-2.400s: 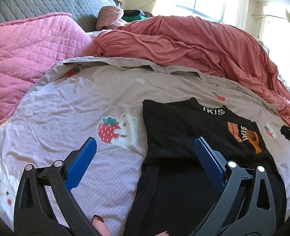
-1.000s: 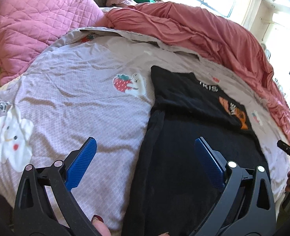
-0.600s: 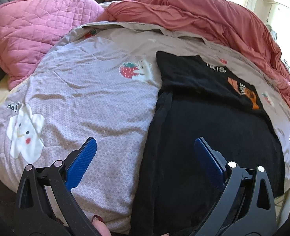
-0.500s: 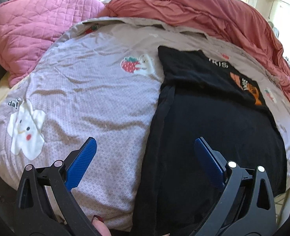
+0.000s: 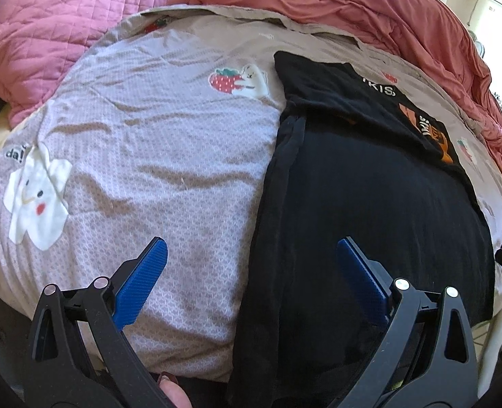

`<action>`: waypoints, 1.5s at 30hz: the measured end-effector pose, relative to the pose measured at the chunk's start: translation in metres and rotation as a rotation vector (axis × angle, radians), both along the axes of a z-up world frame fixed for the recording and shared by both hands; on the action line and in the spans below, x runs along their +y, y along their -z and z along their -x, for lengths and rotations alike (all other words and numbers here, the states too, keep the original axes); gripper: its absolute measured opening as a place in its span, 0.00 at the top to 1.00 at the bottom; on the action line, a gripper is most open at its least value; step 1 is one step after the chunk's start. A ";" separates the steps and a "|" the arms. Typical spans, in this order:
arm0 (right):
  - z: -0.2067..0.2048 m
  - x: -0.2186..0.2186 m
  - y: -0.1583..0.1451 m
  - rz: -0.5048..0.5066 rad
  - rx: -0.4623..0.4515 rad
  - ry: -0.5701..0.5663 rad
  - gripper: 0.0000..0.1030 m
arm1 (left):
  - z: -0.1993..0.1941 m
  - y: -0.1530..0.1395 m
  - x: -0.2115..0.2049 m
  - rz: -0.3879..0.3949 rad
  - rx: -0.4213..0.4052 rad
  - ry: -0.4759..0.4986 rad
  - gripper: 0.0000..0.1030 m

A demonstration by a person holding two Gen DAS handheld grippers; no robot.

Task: Fold small clothes
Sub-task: 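Close both tools on the black shirt hem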

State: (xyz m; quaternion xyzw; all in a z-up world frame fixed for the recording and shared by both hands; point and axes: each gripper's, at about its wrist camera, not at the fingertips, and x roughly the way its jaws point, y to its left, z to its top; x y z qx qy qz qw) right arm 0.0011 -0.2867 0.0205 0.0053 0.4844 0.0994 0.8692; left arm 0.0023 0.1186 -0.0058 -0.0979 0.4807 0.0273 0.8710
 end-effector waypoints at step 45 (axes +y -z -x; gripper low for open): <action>0.054 -0.026 0.017 -0.051 0.068 -0.022 0.90 | 0.016 0.011 -0.003 0.013 0.042 0.033 0.77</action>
